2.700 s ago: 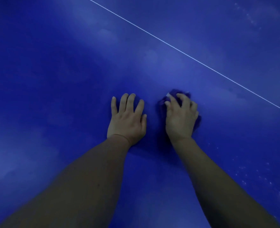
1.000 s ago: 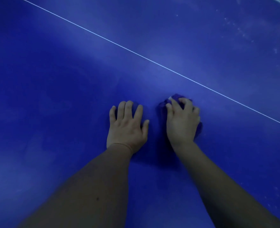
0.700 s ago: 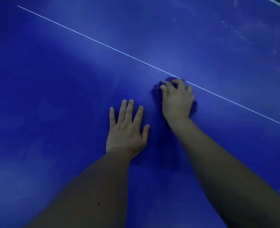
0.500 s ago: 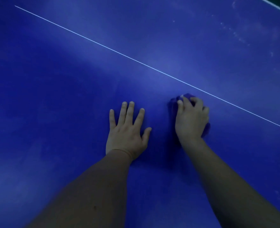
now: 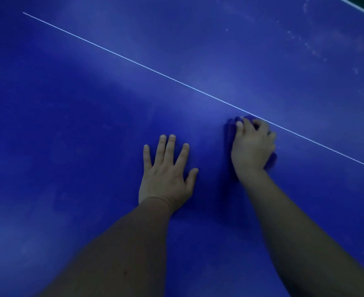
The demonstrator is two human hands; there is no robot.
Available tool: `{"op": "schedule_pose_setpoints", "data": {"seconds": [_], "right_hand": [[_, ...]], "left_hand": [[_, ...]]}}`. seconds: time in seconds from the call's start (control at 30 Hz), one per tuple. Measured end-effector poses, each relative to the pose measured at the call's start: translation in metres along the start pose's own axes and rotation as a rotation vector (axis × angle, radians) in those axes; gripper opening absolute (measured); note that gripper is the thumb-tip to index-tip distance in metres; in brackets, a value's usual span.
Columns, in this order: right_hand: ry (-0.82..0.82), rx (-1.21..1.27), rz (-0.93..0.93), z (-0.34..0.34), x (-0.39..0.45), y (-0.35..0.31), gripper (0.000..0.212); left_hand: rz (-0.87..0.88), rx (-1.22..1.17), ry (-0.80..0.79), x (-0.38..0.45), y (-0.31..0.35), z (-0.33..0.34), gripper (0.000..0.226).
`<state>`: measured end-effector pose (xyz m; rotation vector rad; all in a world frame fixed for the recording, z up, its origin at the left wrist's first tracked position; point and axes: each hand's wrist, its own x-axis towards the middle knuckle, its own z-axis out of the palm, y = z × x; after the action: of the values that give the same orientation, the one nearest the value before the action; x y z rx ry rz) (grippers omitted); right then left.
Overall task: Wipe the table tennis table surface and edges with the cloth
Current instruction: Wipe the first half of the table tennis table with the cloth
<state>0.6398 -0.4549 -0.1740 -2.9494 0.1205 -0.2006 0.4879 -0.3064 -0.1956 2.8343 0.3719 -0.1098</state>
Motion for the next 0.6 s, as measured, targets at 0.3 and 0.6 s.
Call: {"op": "schedule_pose_setpoints", "data": {"seconds": [0.3,0.6], "right_hand": [[-0.044,0.007,-0.122,0.006,0.000,-0.011,0.039],[0.016,0.010,0.027,-0.005,-0.010,0.053,0.038]], "left_hand": [[0.040,0.030,-0.025,-0.001,-0.001,-0.003,0.074],[0.131,0.050,-0.037,0.000,-0.003,-0.003,0.072]]}}
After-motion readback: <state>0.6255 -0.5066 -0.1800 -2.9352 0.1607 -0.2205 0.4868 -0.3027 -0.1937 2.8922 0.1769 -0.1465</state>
